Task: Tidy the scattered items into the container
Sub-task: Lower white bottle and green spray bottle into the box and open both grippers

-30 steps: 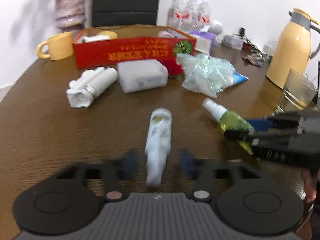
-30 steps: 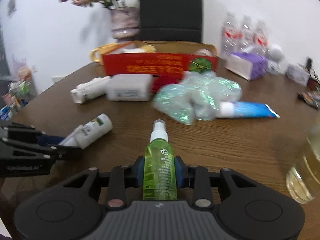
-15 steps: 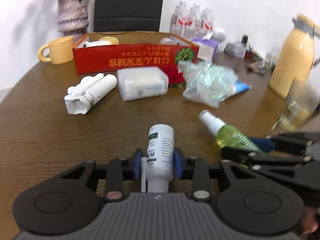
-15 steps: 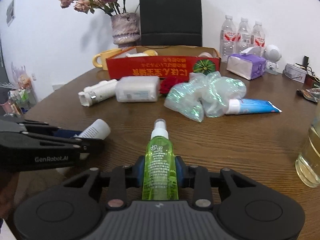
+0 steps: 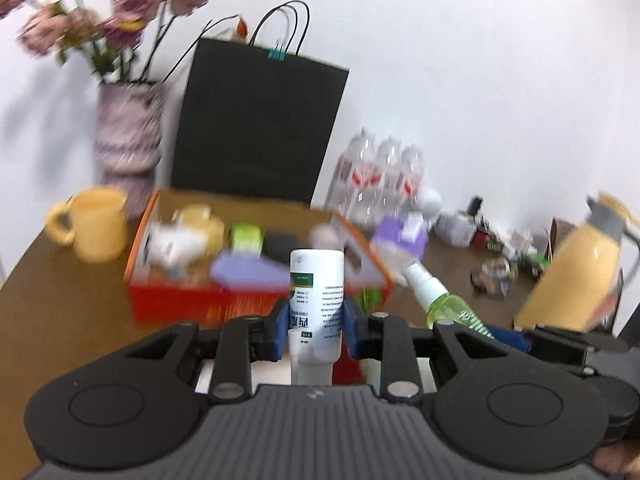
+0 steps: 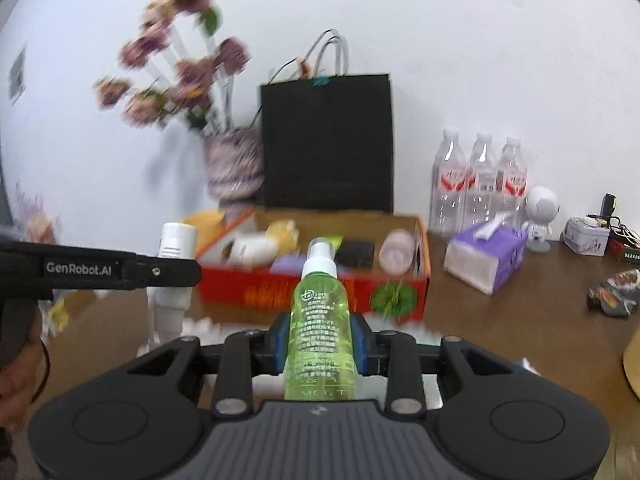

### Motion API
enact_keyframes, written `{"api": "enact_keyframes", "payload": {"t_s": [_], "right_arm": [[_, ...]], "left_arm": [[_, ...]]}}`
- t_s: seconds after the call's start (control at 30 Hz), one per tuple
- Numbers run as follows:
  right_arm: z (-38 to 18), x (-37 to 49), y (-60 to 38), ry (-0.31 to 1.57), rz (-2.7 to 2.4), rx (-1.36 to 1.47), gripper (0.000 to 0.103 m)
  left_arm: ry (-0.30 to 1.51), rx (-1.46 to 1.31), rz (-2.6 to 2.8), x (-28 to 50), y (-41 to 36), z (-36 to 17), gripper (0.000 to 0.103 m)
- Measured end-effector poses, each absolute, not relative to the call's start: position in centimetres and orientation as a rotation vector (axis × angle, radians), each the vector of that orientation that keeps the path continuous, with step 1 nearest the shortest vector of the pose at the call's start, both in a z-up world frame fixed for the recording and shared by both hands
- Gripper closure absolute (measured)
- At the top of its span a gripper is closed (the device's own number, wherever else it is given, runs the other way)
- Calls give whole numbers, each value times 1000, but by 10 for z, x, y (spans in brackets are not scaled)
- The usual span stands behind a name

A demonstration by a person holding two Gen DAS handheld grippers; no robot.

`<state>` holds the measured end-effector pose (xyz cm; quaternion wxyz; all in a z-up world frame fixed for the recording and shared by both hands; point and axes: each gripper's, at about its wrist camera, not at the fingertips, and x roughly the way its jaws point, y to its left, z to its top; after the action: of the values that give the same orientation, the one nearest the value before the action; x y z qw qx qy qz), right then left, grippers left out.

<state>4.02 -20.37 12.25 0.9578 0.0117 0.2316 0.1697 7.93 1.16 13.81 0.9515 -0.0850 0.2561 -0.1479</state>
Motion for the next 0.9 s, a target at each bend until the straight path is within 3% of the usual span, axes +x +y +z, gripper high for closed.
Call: {"api": "enact_keyframes", "payload": {"t_s": [0.13,0.23,0.6,0.63,0.67,0.7,0.73,0.77,0.9], "right_arm": [[145,115,-198,496,339,117,73],[144,174,-194,555,328,193,73],[69,311,-180,842,155,137,70],[65,314,-179,857,147,126,66],[62,316,-177,871,139,115,52],[62,317,-176,882,132,108,38],[62,317,-175,884,131,103,32],[62,316,-175,890,129,99,25],[67,318,-173,968,147,113,21]], "left_arm": [[530,-177,-262,160,9,148,75],[639,-219,-258,220,6,138,75],[965,-83,-107,331,9,75,72],[1001,-56,-104,335,9,68,67],[1028,-32,-89,337,10,62,46],[1027,-23,-54,337,11,59,33],[1019,-19,-41,336,12,59,19],[1016,-12,-44,335,12,60,19],[1031,21,-56,330,10,65,17]]}}
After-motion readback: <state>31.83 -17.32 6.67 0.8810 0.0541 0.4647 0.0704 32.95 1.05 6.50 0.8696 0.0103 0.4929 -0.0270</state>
